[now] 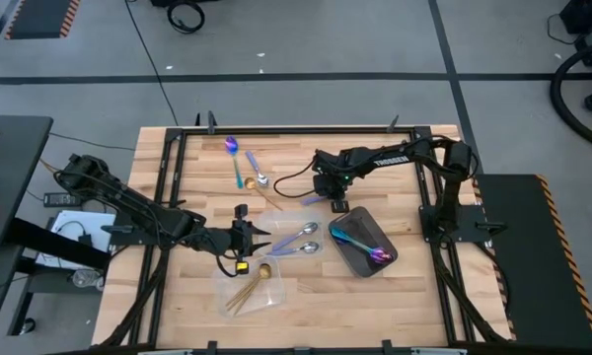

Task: Sort silverware by color (type)
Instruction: Put the blue spoon into the top transparent bin

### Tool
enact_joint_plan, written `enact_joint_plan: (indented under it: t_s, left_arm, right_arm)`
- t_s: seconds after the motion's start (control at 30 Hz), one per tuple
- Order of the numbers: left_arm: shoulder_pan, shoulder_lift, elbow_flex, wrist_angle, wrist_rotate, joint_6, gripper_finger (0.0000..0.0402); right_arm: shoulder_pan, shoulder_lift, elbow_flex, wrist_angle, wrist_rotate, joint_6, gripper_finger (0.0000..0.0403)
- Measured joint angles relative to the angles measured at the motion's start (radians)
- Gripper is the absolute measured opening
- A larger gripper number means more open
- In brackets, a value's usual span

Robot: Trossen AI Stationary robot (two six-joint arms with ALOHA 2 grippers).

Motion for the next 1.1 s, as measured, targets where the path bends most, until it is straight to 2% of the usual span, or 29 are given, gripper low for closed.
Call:
enact_joint_plan:
  t_s: [0.1, 0.6, 0.9, 1.1]
  left_arm:
    - [0.0, 0.0, 0.0, -0.001, 0.001, 0.001, 0.0116]
    - [0.002, -0.001, 0.0, -0.011, -0.009, -0.018, 0.0116]
    - [0.003, -0.001, 0.0, -0.018, -0.025, -0.05, 0.0116]
    - [-0.007, -0.013, 0.0, -0.056, -0.04, -0.065, 0.0116]
  right_arm:
    - [0.0, -0.001, -0.001, -0.002, -0.001, 0.001, 0.0012]
    - [0.027, -0.017, 0.08, -0.115, 0.06, 0.019, 0.0012]
    - [0.067, -0.018, 0.205, -0.229, 0.177, 0.019, 0.0012]
    - [0.112, -0.019, 0.313, -0.294, 0.186, 0.022, 0.0011]
